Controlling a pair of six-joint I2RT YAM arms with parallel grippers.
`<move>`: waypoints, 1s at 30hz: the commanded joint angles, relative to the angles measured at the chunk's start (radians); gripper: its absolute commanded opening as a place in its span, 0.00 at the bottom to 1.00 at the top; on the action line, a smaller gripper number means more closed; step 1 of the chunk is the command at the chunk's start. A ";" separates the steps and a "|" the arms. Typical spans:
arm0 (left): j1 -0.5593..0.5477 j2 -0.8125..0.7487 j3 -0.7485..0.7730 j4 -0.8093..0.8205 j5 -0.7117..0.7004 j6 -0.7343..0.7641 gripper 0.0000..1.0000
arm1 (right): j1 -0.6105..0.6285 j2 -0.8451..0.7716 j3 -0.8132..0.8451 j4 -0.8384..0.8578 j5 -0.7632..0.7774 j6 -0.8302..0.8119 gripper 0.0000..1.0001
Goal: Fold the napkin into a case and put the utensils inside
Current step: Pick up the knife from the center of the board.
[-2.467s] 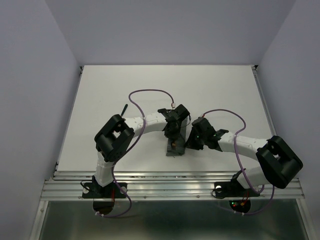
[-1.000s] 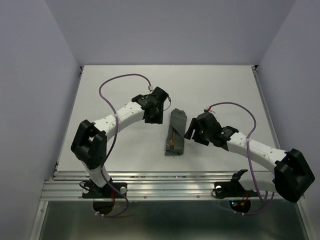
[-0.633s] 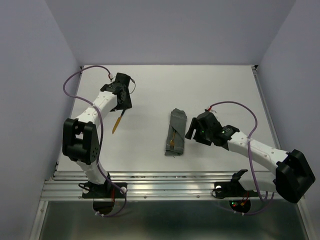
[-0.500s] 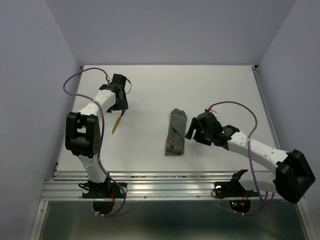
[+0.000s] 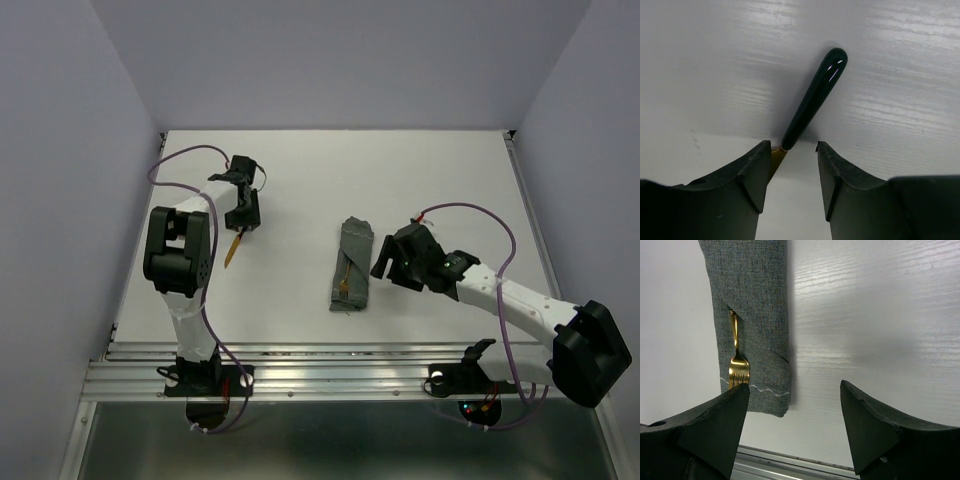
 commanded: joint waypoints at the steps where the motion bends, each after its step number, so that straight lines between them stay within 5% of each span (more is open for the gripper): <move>1: 0.014 0.032 0.013 0.022 0.014 0.024 0.52 | -0.007 -0.023 0.010 0.000 0.010 0.011 0.79; 8: 0.019 0.072 0.015 0.037 0.060 0.021 0.36 | -0.007 -0.030 -0.002 0.004 0.006 0.015 0.79; 14: 0.016 0.009 -0.006 0.028 0.091 0.011 0.00 | -0.007 -0.036 -0.007 0.006 0.007 0.017 0.79; 22: -0.075 -0.202 -0.046 -0.044 0.103 -0.066 0.00 | -0.007 -0.012 0.012 0.015 0.010 0.004 0.79; 30: -0.327 -0.420 -0.112 -0.075 0.217 -0.213 0.00 | -0.078 0.128 0.107 0.029 -0.002 -0.077 0.78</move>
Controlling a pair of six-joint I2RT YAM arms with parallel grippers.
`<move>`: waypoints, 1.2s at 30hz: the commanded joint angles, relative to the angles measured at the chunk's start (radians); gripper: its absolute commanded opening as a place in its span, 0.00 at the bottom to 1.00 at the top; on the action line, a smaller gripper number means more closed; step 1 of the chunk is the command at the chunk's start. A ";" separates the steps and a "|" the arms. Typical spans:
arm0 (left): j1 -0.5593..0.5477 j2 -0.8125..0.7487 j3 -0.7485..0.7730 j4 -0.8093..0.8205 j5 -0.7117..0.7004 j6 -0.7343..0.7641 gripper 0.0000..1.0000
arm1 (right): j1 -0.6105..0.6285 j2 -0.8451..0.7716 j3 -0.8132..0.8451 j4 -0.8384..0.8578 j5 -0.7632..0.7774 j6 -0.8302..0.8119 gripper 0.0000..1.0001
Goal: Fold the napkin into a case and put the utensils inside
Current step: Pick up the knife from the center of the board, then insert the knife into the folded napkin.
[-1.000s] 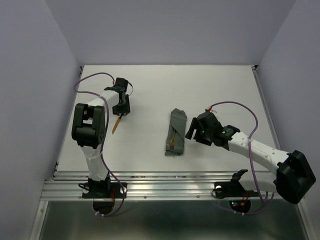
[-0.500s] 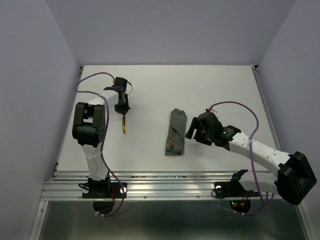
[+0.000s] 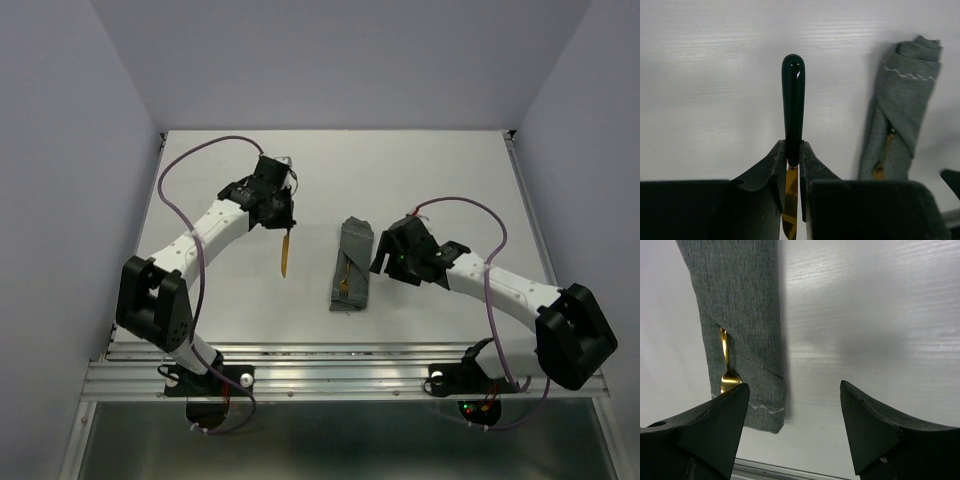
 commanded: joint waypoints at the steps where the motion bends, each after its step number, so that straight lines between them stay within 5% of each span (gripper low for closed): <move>1: -0.113 -0.106 -0.044 -0.025 0.092 -0.116 0.00 | -0.063 0.056 0.069 0.037 -0.023 -0.048 0.78; 10: -0.327 -0.080 -0.064 0.042 0.207 -0.245 0.00 | -0.285 0.091 0.072 0.096 -0.187 -0.129 0.77; 17: -0.369 -0.022 -0.092 0.107 0.264 -0.292 0.00 | -0.340 0.334 0.301 0.109 -0.255 -0.203 0.74; 23: -0.391 0.038 -0.112 0.134 0.304 -0.299 0.00 | -0.350 0.602 0.557 0.103 -0.272 -0.215 0.47; 27: -0.394 0.078 -0.095 0.142 0.312 -0.307 0.00 | -0.350 0.698 0.648 0.103 -0.324 -0.191 0.40; 36: -0.394 0.089 -0.055 0.108 0.267 -0.311 0.00 | -0.350 0.542 0.531 0.195 -0.313 -0.187 0.22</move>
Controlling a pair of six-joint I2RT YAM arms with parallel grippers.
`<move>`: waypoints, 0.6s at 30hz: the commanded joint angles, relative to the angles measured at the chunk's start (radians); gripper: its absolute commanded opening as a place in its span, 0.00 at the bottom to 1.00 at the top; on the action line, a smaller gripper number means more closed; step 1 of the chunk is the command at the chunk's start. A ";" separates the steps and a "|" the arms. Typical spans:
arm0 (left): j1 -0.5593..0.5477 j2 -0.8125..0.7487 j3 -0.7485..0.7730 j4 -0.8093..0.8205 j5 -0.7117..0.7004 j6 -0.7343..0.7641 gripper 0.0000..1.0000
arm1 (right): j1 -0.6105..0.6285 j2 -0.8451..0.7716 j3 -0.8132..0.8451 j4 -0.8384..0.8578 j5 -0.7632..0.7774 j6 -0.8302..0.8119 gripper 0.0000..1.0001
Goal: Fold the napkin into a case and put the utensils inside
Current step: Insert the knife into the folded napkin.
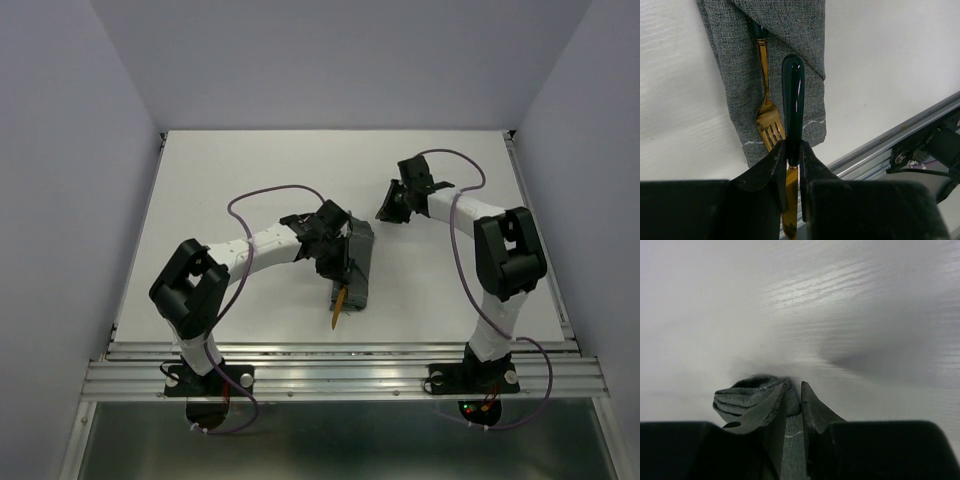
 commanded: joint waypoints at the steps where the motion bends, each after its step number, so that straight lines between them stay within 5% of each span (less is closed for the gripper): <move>1: -0.001 -0.029 0.039 -0.012 -0.021 -0.009 0.00 | -0.005 -0.156 -0.044 0.091 -0.026 -0.005 0.20; 7: 0.028 -0.111 0.027 -0.033 -0.042 -0.020 0.00 | 0.016 -0.233 -0.141 0.171 -0.144 0.003 0.10; 18: 0.114 -0.223 0.000 -0.076 -0.077 -0.004 0.00 | 0.101 -0.089 -0.022 0.146 -0.221 -0.012 0.09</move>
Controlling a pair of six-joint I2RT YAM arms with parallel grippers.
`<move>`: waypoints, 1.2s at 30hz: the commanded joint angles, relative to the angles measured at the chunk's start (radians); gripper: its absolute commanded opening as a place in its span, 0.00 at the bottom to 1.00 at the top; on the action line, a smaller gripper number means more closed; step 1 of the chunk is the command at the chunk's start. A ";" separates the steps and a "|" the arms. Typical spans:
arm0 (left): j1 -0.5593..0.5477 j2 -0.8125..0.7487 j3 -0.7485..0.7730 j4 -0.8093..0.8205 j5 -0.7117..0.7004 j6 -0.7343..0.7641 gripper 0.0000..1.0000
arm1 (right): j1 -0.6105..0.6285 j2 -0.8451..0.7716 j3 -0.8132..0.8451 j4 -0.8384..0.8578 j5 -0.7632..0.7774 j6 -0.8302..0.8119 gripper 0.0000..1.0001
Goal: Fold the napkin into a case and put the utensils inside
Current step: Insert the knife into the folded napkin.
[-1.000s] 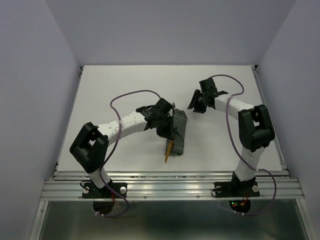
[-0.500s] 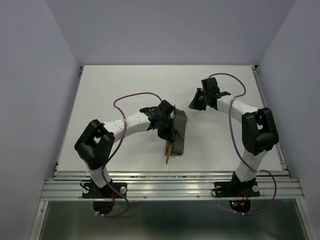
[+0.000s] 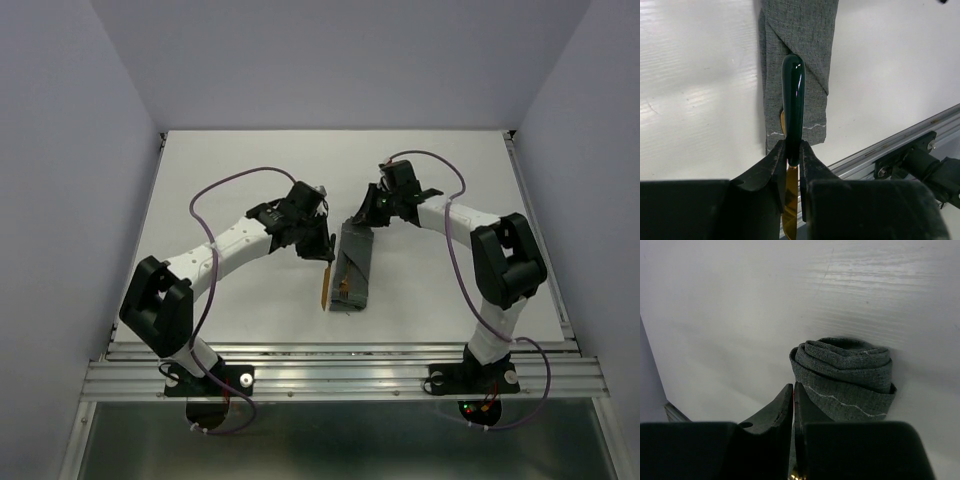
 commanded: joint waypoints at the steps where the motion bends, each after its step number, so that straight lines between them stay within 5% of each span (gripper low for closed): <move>1: 0.016 -0.069 -0.011 -0.021 -0.019 0.009 0.00 | 0.008 0.049 0.074 0.028 -0.025 -0.004 0.09; 17: 0.027 -0.071 -0.074 0.015 0.010 0.021 0.00 | 0.008 0.259 0.161 0.007 0.108 0.111 0.07; 26: 0.003 -0.025 -0.022 0.027 0.029 0.024 0.00 | 0.008 0.120 0.195 -0.032 0.198 0.117 0.10; 30: -0.027 0.031 0.008 0.028 0.037 0.021 0.00 | -0.011 0.028 0.203 -0.061 0.249 0.106 0.25; 36: -0.065 0.104 0.051 0.013 0.052 0.024 0.00 | -0.070 -0.116 0.085 -0.064 0.289 0.088 0.30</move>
